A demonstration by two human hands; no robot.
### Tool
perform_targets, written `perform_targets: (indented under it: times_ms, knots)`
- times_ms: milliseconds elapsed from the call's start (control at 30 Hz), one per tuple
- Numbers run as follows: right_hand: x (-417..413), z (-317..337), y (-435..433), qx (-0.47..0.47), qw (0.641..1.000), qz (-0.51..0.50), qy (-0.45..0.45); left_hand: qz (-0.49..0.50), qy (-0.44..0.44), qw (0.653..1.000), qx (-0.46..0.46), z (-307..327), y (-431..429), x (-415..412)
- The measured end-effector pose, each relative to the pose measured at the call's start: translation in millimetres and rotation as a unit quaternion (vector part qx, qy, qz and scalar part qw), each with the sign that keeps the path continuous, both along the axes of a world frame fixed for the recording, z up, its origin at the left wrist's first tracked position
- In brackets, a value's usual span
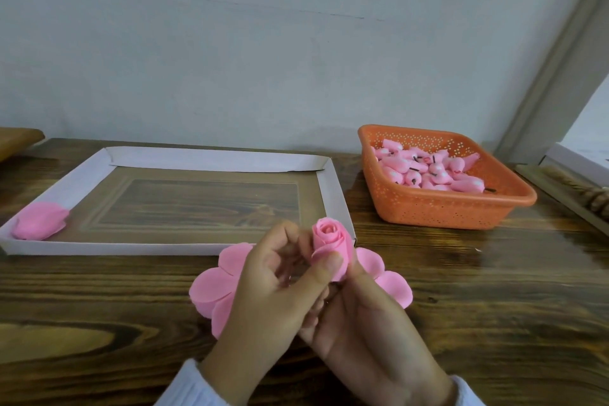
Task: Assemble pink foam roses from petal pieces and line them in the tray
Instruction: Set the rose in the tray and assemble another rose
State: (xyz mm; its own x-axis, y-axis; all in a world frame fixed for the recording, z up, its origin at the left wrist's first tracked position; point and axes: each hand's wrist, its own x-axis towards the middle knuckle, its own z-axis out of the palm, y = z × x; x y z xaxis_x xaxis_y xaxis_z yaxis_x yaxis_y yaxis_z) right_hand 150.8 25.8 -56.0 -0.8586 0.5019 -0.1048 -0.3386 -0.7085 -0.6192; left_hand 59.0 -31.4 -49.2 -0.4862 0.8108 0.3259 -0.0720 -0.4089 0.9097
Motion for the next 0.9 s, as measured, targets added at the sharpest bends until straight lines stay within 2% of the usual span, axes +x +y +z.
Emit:
perform_targets:
  times_ms: [100,233,367,500,600,667,800,900]
  knots:
    - [-0.1,-0.5,0.1,0.025,0.999,0.016,-0.022,0.021,0.013,1.0,-0.002,-0.8,1.0,-0.6]
    - [1.0,-4.3,2.6,0.011,0.999,0.007,-0.053,0.066,0.01,0.998,0.013,12.9,4.7,-13.0]
    - [4.8,-5.7,6.0,0.019,0.998,0.011,-0.067,0.169,0.141,0.975,0.043,52.9,11.1,-63.5]
    - [6.5,-4.1,6.9,0.025,0.997,0.012,-0.075,0.261,0.214,0.939,-0.065,77.8,8.8,-149.5]
    - [7.1,-2.3,6.3,0.035,0.995,0.011,-0.088,0.246,0.218,0.918,-0.219,66.0,-10.4,-224.1]
    - [7.3,-0.9,5.7,0.046,0.994,0.016,-0.099,0.206,0.25,0.884,-0.336,47.3,-25.7,-261.5]
    - [8.3,-2.5,4.5,0.063,0.992,0.035,-0.102,0.274,0.361,0.752,-0.479,3.2,-50.8,-304.9]
    - [9.0,-3.8,4.7,0.072,0.992,0.043,-0.096,0.286,0.404,0.719,-0.487,-27.5,-63.1,-335.5]
